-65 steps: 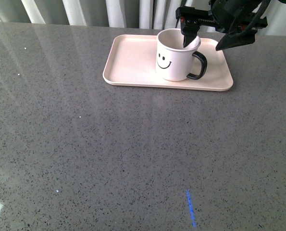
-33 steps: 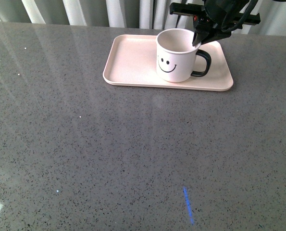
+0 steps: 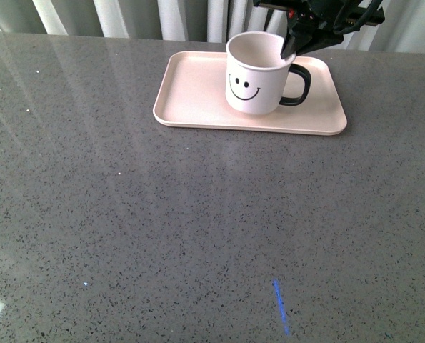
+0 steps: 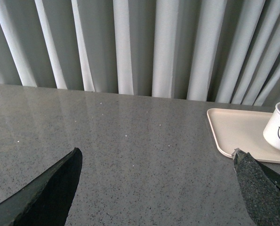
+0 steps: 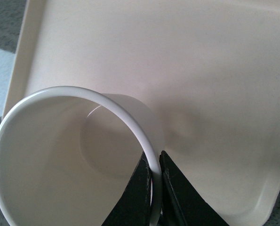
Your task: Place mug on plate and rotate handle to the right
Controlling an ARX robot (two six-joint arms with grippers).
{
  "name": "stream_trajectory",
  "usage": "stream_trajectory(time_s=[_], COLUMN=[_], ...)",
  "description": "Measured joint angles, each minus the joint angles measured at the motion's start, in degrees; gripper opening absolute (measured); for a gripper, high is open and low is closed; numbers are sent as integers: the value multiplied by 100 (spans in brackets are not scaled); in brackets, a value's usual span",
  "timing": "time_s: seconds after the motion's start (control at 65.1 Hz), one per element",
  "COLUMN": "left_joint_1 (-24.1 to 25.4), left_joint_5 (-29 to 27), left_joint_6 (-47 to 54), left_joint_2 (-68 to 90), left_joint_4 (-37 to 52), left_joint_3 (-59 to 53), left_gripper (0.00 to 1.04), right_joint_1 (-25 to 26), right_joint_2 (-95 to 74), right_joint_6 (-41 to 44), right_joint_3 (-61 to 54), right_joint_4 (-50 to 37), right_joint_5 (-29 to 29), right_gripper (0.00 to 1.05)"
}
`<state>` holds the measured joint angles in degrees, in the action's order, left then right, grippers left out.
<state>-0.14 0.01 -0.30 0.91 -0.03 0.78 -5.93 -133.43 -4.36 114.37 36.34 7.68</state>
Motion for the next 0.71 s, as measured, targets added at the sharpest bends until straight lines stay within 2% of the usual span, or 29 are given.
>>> stream_trajectory(time_s=[0.138,0.445,0.706], left_joint_1=[0,0,0], left_joint_5=[0,0,0], left_joint_6=[0,0,0], left_joint_2=[0,0,0], left_joint_4=[0,0,0], left_joint_3=[0,0,0], left_gripper=[96,96,96], right_joint_1=[192,542,487], right_joint_2=[39,-138,-463], right_joint_6=[686,1899,2181], right_joint_3=[326,623,721], right_joint_4=[254,457,501], right_joint_5=[323,549,654], right_gripper=[2,2,2])
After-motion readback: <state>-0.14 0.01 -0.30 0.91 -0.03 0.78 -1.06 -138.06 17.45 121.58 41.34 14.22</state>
